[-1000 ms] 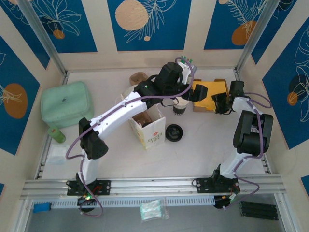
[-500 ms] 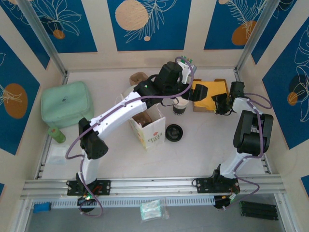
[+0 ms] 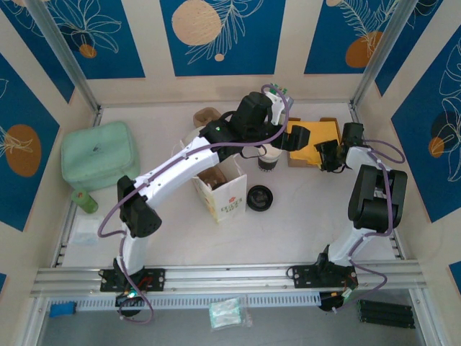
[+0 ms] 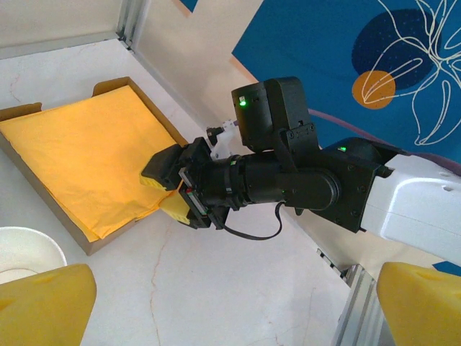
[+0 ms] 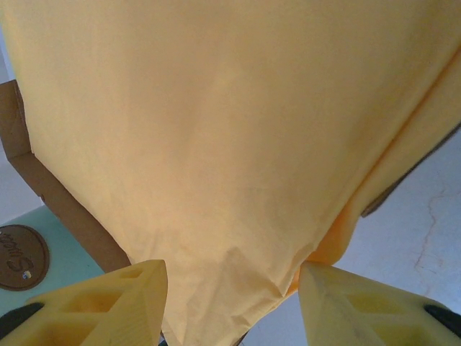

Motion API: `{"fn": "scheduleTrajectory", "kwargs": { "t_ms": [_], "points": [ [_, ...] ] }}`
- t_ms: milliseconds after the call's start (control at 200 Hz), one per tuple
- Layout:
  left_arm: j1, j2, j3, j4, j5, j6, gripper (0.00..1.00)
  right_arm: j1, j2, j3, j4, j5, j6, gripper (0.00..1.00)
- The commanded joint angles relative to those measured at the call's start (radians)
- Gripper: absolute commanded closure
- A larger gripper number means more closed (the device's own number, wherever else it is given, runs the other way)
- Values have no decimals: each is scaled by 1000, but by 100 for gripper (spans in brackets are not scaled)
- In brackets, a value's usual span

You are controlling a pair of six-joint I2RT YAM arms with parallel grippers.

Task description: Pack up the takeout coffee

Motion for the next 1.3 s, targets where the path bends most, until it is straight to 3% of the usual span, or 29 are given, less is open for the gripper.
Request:
{"fn": "scheduleTrajectory", "kwargs": {
  "t_ms": [0,730,1295],
  "points": [
    [9,11,32,2,16,-2,1,4,-15,-9,-3,-13,0,49],
    [10,17,35,0,14,0,0,6,12,-14,11,-9,5,51],
    [13,23,39,-1,13,2,0,8,71,47,-2,1,-3,61]
  ]
}}
